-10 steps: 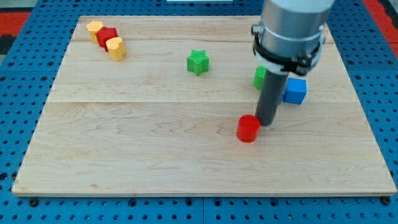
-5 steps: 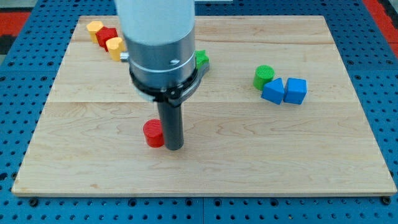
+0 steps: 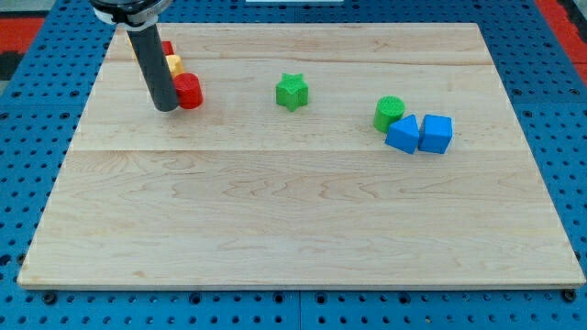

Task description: Push the red circle to the bottom of the yellow hexagon

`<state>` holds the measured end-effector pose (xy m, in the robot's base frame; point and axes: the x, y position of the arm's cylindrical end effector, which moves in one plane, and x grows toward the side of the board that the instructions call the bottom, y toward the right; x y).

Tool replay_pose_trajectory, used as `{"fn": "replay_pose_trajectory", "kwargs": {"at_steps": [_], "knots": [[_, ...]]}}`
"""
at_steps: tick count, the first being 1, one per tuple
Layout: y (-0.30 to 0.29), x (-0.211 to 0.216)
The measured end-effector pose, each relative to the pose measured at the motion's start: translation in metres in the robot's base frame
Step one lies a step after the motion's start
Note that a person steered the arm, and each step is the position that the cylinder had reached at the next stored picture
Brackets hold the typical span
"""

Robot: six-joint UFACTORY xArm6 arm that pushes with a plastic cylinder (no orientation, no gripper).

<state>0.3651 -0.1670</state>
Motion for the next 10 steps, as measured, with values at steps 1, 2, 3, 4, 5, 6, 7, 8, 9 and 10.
{"fn": "replay_pose_trajectory", "kwargs": {"at_steps": [1,2,3,4,5,6,7,8,9,10], "knots": [[0.047,0.027],[0.067,0.012],[0.045,-0.027],[0.0,-0.052],[0.005,-0.039],[0.011,0.006],[-0.009,0.016],[-0.019,-0.016],[-0.026,-0.038],[-0.022,-0.037]]}}
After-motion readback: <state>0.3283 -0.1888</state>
